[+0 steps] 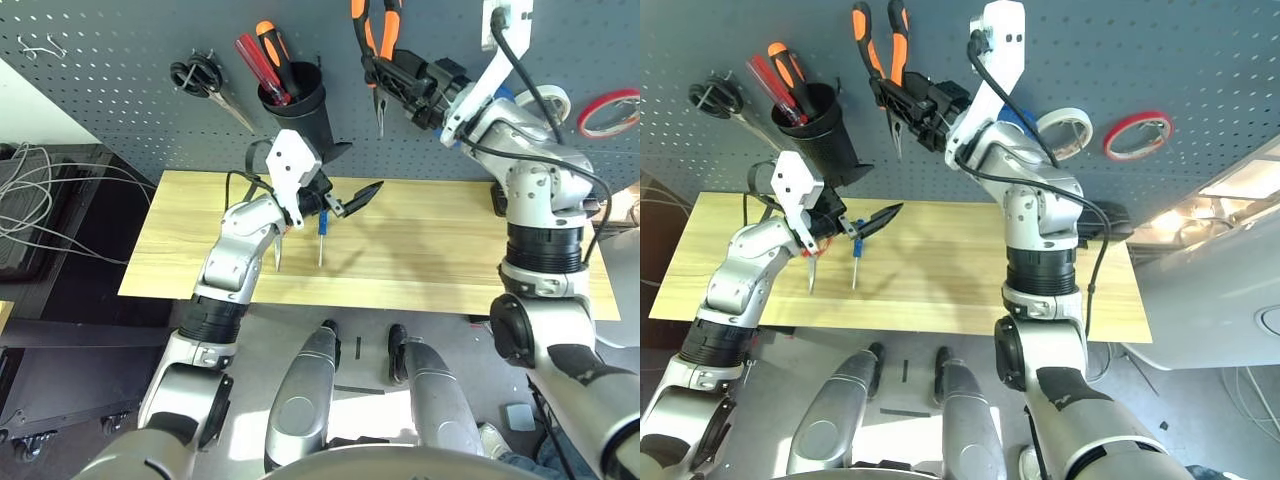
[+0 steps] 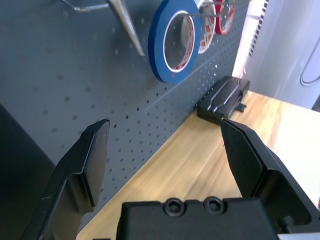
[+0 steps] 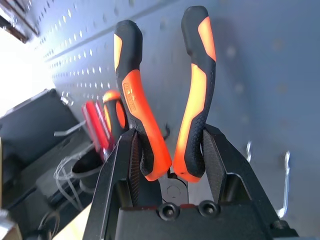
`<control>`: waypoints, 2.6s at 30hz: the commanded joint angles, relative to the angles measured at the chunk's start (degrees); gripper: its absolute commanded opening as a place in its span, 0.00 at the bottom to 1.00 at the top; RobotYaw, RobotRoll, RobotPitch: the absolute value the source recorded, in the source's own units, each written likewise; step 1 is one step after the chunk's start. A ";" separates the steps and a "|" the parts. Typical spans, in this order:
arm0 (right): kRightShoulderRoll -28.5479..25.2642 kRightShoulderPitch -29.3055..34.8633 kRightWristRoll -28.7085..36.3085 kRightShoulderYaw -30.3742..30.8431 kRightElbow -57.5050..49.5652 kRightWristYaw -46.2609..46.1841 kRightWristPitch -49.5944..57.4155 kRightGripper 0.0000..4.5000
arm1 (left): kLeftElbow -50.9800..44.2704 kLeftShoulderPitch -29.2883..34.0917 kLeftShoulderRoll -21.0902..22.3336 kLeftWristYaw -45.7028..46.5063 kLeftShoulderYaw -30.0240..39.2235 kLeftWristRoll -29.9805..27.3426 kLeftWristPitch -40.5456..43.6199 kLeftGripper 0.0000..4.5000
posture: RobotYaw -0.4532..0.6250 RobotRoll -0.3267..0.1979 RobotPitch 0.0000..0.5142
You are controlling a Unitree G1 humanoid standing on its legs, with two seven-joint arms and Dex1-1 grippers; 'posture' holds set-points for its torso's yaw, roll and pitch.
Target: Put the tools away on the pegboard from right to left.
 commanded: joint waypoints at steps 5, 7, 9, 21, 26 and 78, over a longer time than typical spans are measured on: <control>2.52 -3.33 -1.23 0.58 2.46 -0.62 -8.18 0.44 | 0.04 -0.81 -0.96 1.10 -0.29 -0.12 1.76 1.00 | 0.59 0.62 0.59; 3.16 -3.92 -1.47 0.93 2.58 -0.79 -9.64 0.44 | -0.28 -1.04 -1.06 1.25 -0.29 -0.10 2.05 1.00 | 0.60 0.62 0.58; 3.51 -4.21 -1.49 1.28 2.55 -0.82 -10.31 0.44 | -0.57 -1.07 -1.03 1.27 -0.28 -0.12 2.23 1.00 | 0.60 0.62 0.58; 2.25 -3.52 -12.58 8.79 4.55 2.38 -28.28 0.44 | -1.92 -0.62 -0.30 0.71 -0.26 -0.55 3.46 1.00 | 0.60 0.62 0.61; 2.49 -3.14 -15.18 9.57 6.32 1.83 -32.75 0.44 | -2.26 -0.61 0.19 0.43 -0.10 -0.74 4.03 1.00 | 0.60 0.62 0.63; 0.58 -2.27 -26.21 9.10 20.75 -5.56 -54.71 0.44 | -2.59 -1.84 -1.02 1.09 -1.09 0.05 5.46 1.00 | 0.59 0.62 0.68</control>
